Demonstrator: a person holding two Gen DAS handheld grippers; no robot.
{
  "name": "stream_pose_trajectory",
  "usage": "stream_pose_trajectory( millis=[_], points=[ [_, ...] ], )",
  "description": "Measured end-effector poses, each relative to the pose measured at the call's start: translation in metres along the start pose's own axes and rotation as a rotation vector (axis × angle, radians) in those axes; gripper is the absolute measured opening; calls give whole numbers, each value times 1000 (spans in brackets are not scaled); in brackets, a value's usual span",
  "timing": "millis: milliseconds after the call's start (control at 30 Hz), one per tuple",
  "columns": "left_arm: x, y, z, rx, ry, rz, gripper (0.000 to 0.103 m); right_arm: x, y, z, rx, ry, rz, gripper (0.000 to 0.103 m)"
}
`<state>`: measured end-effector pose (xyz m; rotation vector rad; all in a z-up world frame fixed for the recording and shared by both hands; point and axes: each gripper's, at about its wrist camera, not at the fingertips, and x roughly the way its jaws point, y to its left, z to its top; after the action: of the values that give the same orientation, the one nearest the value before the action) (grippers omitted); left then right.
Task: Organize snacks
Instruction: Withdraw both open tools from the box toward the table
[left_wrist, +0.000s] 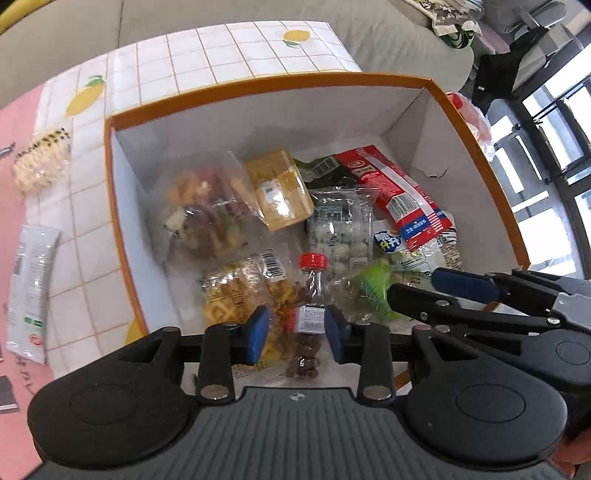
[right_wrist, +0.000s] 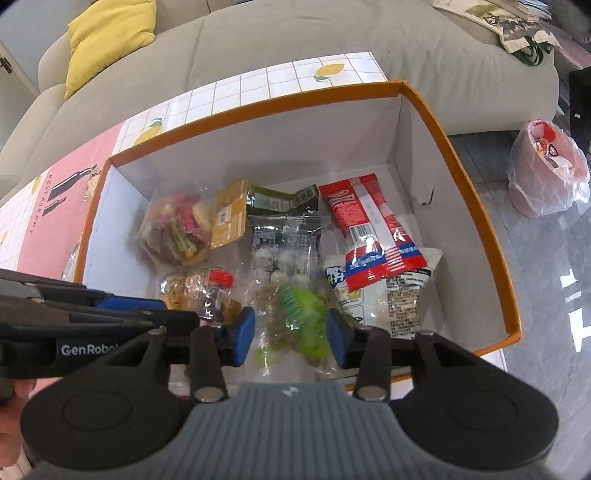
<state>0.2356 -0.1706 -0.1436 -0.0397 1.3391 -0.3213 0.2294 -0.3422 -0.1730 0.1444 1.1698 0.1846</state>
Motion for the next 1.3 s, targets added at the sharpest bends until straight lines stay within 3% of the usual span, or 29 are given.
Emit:
stream_pose_trajectory(
  millis=[167,267,433,533,933,1300],
  points=[
    [-17,4,-1,-1,-19,4,55,-9,6,2,-16,2,-34,52],
    [-32,6,-3,6,-43,12,56,-20,10,2,-26,-20,-47,56],
    [-66,12,-10,35,-130,34,56,-47,31,0,-77,-86,-97,62],
    [-94,22,-17,28,-206,33,56,-69,50,-4,-116,-160,-127,73],
    [-186,79,-81,13,-479,128,61,-136,137,-38,-168,-413,-83,79],
    [-224,128,-143,-17,-607,240,65,-146,209,-74,-204,-518,-66,84]
  ],
)
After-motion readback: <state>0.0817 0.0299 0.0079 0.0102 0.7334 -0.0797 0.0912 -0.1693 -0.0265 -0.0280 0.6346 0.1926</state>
